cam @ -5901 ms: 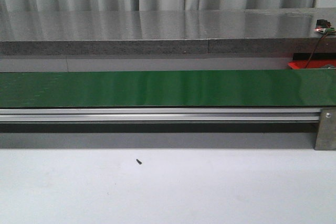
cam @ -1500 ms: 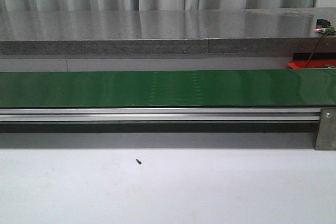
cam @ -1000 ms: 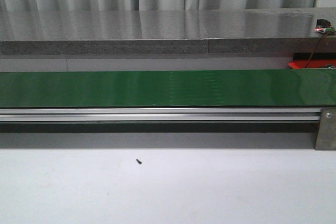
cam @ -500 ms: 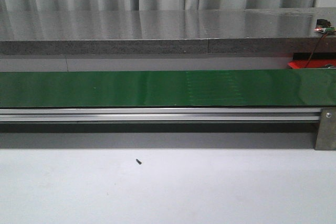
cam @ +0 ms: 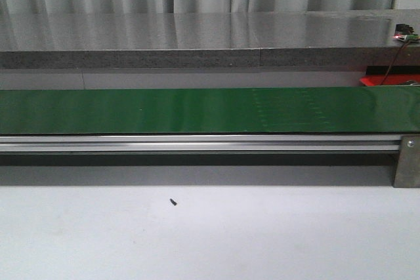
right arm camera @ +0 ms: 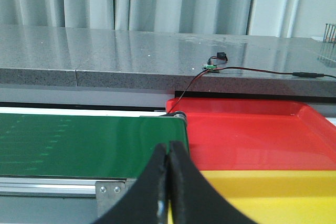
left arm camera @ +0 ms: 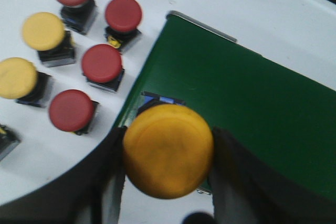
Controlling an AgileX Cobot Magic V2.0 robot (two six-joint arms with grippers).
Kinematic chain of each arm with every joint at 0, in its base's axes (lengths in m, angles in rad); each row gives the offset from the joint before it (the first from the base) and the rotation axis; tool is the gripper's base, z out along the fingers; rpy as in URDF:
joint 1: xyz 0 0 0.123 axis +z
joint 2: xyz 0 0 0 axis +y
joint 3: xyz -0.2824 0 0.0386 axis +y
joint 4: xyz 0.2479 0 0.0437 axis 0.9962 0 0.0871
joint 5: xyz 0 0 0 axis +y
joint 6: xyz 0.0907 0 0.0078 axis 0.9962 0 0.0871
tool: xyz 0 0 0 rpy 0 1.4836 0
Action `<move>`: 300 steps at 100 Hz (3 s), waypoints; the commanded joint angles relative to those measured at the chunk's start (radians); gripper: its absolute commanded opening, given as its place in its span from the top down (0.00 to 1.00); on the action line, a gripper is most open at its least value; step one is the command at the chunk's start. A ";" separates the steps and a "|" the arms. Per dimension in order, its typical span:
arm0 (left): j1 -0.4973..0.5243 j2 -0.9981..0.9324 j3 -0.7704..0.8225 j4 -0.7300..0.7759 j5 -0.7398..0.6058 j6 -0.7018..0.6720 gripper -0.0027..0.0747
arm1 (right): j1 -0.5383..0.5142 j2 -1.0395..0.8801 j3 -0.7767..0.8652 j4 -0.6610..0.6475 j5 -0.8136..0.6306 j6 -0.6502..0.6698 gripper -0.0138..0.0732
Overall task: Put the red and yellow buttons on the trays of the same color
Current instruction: 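Grasp the yellow push-button with the left gripper and lift it, then lower the yellow button onto the green belt and open the left gripper, then grasp a second yellow push-button with the left gripper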
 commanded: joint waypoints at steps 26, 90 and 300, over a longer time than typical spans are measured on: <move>-0.106 0.095 -0.034 -0.016 -0.098 0.001 0.74 | 0.000 -0.019 -0.017 0.002 -0.084 -0.004 0.92; -0.113 0.109 -0.034 -0.152 -0.131 0.092 0.19 | 0.000 -0.019 -0.017 0.002 -0.084 -0.004 0.92; 0.348 0.237 0.139 0.009 -0.412 0.035 0.32 | 0.000 -0.019 -0.017 0.002 -0.084 -0.004 0.92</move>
